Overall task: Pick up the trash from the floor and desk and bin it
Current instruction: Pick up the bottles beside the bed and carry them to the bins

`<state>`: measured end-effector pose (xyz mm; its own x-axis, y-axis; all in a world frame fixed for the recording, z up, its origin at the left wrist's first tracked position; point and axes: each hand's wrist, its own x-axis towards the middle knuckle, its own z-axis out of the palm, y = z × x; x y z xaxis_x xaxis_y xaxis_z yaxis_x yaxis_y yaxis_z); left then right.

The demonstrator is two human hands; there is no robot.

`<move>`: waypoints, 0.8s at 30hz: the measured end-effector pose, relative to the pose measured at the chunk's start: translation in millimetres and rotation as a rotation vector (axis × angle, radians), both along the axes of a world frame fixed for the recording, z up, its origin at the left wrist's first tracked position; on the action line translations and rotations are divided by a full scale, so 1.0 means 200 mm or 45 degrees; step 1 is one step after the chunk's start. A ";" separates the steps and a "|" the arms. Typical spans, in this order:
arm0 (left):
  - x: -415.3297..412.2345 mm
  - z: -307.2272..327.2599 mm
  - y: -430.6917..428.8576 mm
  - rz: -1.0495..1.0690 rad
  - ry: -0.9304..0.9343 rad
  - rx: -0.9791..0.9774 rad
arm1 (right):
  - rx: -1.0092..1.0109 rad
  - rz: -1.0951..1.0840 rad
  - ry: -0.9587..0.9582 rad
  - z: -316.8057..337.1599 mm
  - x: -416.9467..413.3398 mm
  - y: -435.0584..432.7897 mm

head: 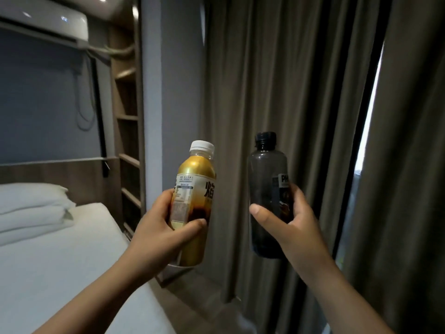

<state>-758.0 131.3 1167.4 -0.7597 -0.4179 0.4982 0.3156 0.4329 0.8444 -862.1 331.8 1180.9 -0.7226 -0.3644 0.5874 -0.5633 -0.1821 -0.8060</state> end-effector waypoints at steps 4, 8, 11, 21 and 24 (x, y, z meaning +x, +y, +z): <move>0.18 0.18 -0.06 0.102 0.111 0.002 | -0.065 0.171 0.059 0.20 0.07 -0.13; 0.34 0.28 -0.08 0.251 0.176 -0.006 | -0.109 0.424 0.136 0.32 0.12 -0.28; 0.47 0.27 -0.07 0.434 0.206 0.005 | -0.131 0.639 0.184 0.35 0.15 -0.38; 1.08 0.24 0.15 1.157 0.297 0.038 | -0.160 1.371 0.147 0.28 0.56 -0.83; 1.32 0.23 0.27 1.385 0.330 0.048 | -0.127 1.613 0.114 0.24 0.84 -0.90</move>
<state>-493.0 184.9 1212.8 0.1442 -0.8149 0.5613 -0.0471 0.5609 0.8265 -693.7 151.4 1229.7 0.1406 -0.7190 0.6806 -0.0031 -0.6878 -0.7259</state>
